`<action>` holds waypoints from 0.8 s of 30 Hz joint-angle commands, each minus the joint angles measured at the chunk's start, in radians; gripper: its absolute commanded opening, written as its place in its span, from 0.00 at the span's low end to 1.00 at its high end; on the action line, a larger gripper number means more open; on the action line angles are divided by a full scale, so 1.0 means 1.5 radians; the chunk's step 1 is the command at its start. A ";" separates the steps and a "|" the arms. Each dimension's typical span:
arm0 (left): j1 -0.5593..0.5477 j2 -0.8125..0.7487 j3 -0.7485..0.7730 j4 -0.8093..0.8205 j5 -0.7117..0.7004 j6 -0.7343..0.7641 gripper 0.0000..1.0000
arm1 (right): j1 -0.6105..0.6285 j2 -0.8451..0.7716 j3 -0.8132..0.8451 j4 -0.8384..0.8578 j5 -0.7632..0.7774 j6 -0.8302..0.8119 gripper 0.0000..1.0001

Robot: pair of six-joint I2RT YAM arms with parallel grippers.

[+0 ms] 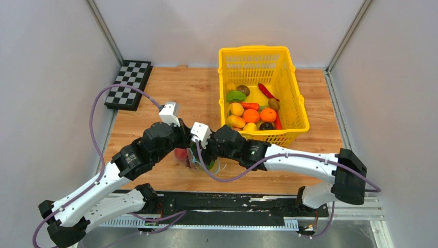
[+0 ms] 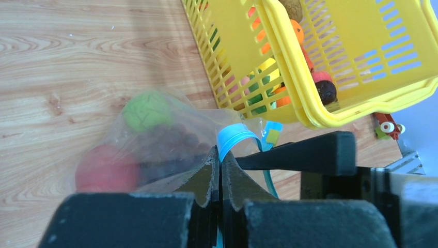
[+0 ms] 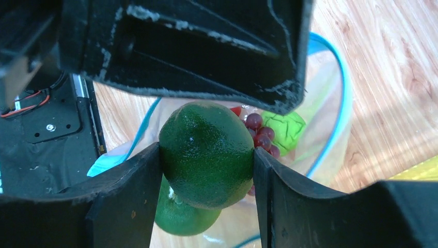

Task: Place the food in the zip-top bag and seal the zipper
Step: Place the fake fruit in the zipper food storage bag.

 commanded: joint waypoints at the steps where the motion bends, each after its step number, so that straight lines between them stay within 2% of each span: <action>1: 0.000 -0.007 0.029 0.031 -0.009 -0.006 0.02 | -0.001 0.040 0.012 0.077 0.011 -0.056 0.46; 3: 0.000 -0.010 0.028 0.028 -0.015 -0.007 0.02 | -0.001 0.045 0.011 0.084 0.045 -0.064 0.51; 8: -0.001 -0.018 0.020 0.026 -0.033 -0.009 0.02 | -0.006 -0.006 -0.032 0.120 0.036 -0.049 0.75; 15: 0.000 -0.015 0.016 0.031 -0.036 -0.008 0.02 | -0.015 -0.055 -0.060 0.097 -0.003 -0.013 0.78; 17: 0.000 -0.014 0.016 0.033 -0.037 -0.008 0.02 | -0.016 -0.056 -0.062 0.086 -0.028 -0.002 0.74; 19: 0.000 -0.013 0.018 0.032 -0.039 -0.008 0.03 | -0.016 -0.054 -0.065 0.076 -0.038 0.008 0.60; 22: 0.000 -0.013 0.017 0.033 -0.039 -0.008 0.03 | -0.016 -0.039 -0.060 0.060 -0.031 0.015 0.45; 24: 0.000 -0.010 0.017 0.034 -0.039 -0.007 0.03 | -0.016 -0.019 -0.051 0.049 -0.026 0.019 0.40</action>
